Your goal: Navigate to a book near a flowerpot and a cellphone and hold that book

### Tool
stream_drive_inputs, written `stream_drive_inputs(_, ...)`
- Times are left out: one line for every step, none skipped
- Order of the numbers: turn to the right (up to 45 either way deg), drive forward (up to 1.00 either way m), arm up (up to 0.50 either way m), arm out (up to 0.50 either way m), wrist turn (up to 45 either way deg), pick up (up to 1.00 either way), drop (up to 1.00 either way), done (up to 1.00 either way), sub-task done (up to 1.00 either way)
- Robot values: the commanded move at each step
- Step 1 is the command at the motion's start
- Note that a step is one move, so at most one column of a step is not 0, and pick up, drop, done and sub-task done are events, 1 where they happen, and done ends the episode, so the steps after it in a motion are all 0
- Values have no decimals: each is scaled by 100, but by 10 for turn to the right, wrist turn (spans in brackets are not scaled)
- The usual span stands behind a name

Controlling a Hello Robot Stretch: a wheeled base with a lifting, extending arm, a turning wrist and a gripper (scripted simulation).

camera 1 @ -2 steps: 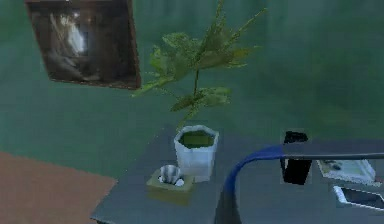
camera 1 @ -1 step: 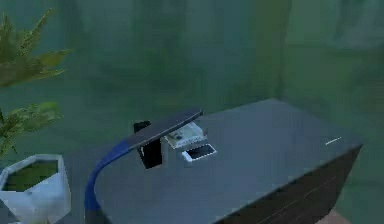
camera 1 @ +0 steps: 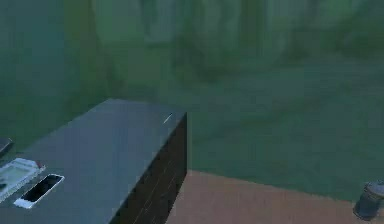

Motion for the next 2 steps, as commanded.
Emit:
stream_drive_inputs(0, 70, 0, 0, 0, 0, 0, 0, 0)
stream_drive_inputs(-450, 0, 0, 0, 0, 0, 0, 0, 0)
